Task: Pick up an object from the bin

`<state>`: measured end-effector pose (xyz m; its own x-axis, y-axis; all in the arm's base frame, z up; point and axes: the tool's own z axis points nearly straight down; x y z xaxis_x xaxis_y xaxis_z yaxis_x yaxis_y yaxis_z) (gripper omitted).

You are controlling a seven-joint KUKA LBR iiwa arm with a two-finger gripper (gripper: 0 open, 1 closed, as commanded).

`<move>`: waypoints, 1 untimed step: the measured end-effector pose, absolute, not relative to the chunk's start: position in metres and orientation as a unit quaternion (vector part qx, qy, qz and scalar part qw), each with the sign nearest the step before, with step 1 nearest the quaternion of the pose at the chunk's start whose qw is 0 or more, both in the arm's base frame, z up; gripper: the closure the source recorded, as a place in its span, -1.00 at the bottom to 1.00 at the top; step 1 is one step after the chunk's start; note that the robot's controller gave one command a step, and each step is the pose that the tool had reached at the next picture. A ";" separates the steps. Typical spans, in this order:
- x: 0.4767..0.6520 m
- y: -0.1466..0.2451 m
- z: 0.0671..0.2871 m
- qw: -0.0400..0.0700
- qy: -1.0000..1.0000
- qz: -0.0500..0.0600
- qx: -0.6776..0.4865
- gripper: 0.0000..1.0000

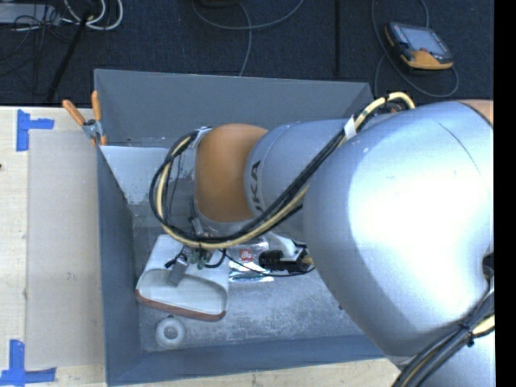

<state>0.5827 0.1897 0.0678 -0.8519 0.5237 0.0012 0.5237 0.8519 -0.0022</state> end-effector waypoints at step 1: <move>0.585 0.190 0.071 -0.003 -0.962 0.000 -0.271 1.00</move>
Offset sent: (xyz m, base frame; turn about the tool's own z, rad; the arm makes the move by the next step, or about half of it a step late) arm 0.0000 0.0000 0.0000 0.0000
